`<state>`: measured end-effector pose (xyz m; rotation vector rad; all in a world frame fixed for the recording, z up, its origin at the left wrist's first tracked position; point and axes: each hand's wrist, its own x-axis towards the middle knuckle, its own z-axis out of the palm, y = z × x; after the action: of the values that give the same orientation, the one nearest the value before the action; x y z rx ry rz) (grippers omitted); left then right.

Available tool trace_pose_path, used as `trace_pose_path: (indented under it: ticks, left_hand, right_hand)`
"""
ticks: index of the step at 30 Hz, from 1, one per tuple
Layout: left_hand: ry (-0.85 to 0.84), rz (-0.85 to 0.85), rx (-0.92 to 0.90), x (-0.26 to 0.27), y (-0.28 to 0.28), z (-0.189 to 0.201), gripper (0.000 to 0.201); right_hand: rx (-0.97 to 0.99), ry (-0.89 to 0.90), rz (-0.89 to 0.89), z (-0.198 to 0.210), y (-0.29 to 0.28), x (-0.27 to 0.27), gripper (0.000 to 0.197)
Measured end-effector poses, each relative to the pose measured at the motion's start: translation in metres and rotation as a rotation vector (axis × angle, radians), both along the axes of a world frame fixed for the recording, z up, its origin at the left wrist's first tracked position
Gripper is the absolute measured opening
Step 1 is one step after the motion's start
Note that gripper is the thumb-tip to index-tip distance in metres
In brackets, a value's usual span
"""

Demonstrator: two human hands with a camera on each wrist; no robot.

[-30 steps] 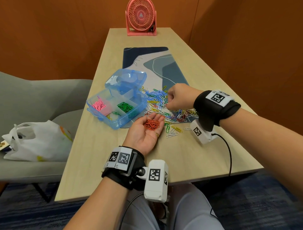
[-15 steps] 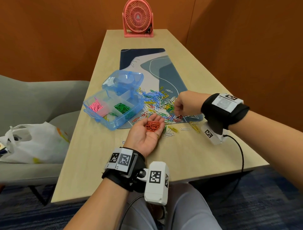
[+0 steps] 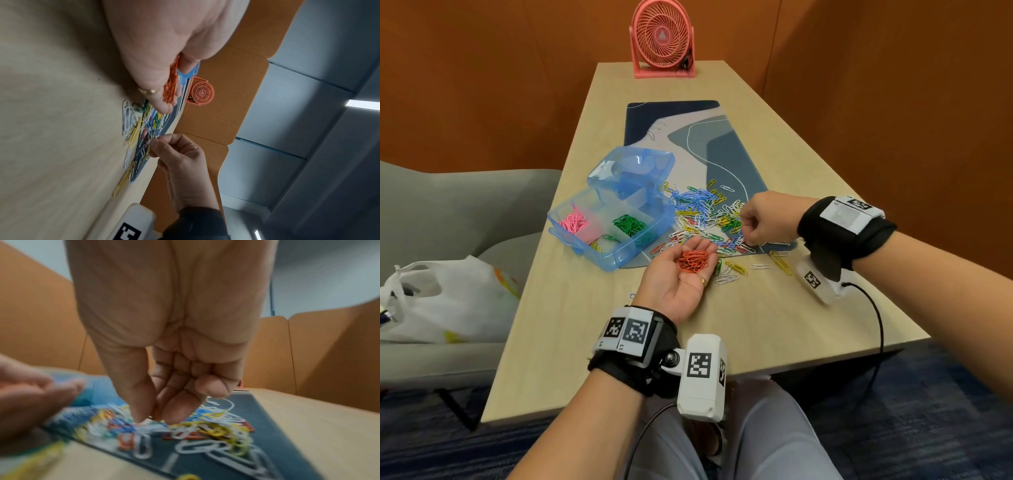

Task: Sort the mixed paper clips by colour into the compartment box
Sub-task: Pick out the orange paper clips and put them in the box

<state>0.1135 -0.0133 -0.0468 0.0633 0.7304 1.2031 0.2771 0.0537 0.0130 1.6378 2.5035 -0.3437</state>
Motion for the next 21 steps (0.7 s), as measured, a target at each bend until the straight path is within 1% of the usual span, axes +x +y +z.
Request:
trace_pose_path:
  ticks: [3,5,10,15,18,21]
  left_hand:
    - [0.008,0.004,-0.003,0.000,0.000,0.000,0.034]
    - [0.003,0.009,-0.005,0.000,0.000,0.001,0.034]
    - [-0.002,0.008,-0.002,-0.001,-0.001,0.000,0.034]
    - [-0.011,0.006,-0.001,-0.001,-0.001,0.000,0.033]
    - [-0.004,0.001,-0.001,-0.001,-0.001,0.000,0.032]
    - [0.023,-0.008,0.001,0.000,-0.001,0.000,0.032]
  right_hand:
    - [-0.044,0.060,-0.033,-0.001,-0.002,-0.008,0.005]
    - [-0.072,0.032,-0.044,-0.006,-0.003,-0.013,0.007]
    - [-0.047,-0.034,-0.045,-0.012,-0.004,-0.017,0.006]
    - [-0.099,-0.083,-0.054,-0.013,-0.010,-0.012,0.008]
    - [-0.085,-0.034,-0.075,-0.007,-0.012,-0.009,0.008]
    - [-0.010,0.089,-0.034,0.006,-0.013,-0.014,0.004]
